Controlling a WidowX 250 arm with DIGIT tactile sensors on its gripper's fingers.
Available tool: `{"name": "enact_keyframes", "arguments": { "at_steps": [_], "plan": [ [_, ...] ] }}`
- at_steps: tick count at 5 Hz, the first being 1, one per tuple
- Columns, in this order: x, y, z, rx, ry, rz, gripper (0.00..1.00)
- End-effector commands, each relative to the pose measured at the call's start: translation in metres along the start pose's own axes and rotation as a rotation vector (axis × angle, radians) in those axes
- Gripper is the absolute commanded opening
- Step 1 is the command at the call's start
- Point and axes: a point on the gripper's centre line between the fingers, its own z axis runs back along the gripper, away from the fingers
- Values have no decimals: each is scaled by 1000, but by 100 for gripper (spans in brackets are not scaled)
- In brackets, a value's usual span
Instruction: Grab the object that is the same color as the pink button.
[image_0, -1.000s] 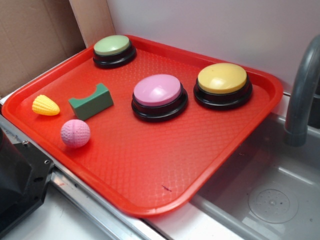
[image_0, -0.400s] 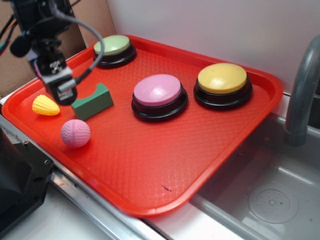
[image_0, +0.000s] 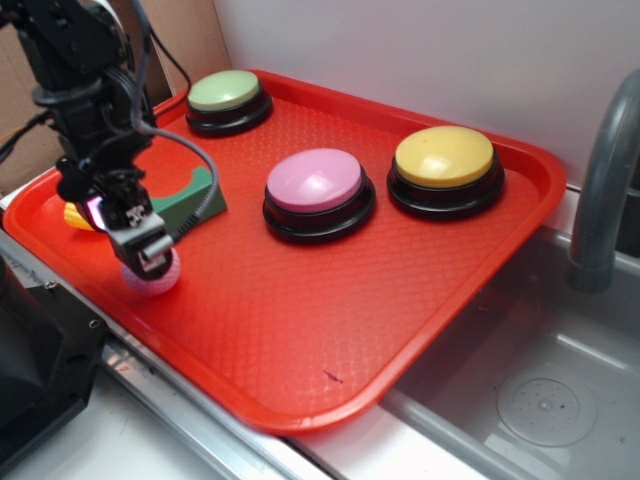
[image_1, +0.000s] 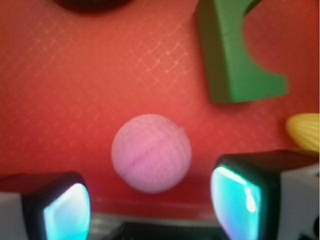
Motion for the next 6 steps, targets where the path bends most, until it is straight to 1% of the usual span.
{"name": "enact_keyframes", "arguments": {
  "at_steps": [1, 2, 3, 5, 6],
  "plan": [
    [10, -17, -26, 41, 83, -90, 62],
    [4, -12, -33, 70, 126, -68, 0],
    [1, -7, -29, 70, 132, -61, 0],
    [-1, -12, 21, 71, 138, -87, 0],
    [-1, -16, 71, 70, 63, -46, 0]
  ]
}}
